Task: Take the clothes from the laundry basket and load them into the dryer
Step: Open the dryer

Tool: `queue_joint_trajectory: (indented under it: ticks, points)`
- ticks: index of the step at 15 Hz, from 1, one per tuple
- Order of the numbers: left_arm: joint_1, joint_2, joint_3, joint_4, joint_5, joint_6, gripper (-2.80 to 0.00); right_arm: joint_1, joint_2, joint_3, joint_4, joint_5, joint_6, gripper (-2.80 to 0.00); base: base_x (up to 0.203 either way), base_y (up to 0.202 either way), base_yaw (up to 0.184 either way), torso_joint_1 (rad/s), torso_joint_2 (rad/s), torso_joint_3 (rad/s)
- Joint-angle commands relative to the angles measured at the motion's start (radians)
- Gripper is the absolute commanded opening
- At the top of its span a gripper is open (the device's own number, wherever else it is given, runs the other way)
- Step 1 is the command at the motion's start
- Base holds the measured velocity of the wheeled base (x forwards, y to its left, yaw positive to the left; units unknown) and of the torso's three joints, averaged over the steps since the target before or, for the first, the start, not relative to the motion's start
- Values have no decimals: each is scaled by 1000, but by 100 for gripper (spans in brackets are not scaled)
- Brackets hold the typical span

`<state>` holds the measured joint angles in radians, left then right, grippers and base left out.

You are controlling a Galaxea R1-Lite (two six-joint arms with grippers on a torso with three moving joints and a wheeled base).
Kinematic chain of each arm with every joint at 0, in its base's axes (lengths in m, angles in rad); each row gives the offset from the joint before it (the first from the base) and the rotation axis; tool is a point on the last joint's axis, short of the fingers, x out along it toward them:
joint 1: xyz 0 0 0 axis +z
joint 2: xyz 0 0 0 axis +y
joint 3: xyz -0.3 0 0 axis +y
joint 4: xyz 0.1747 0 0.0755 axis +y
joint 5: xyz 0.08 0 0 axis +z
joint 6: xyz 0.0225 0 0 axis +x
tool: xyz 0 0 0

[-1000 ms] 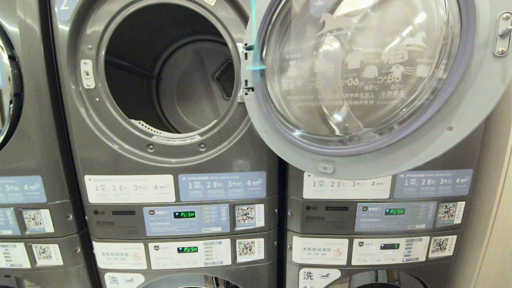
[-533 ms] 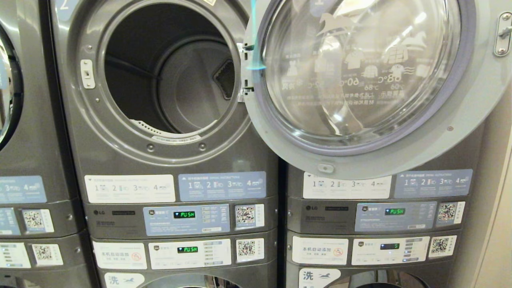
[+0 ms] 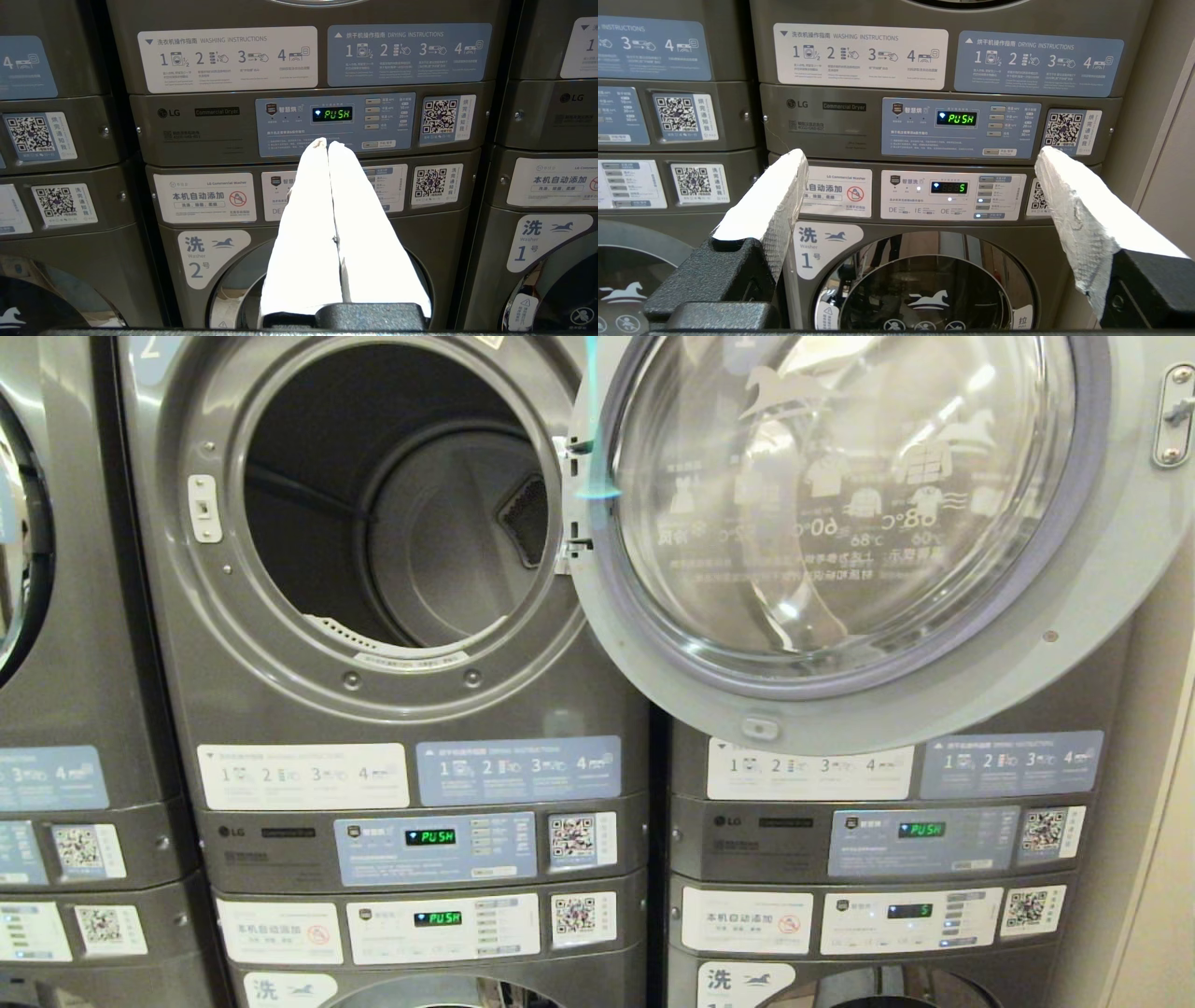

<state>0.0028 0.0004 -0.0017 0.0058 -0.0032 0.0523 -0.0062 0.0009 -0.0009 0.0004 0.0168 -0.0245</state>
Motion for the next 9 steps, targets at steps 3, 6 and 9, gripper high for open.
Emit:
queue_joint_trajectory:
  ticks: [3,6,9]
  points:
    - [0,0,0,0,0,0,-280,0,1,-1,1,2,-14,0,0,0,0,0,0,0]
    - [0,0,0,0,0,0,-280,0,1,1,0,5,-26,0,0,0,0,-26,60,33]
    - [0,0,0,0,0,0,-280,0,1,1,3,3,-25,0,0,0,0,-55,136,74]
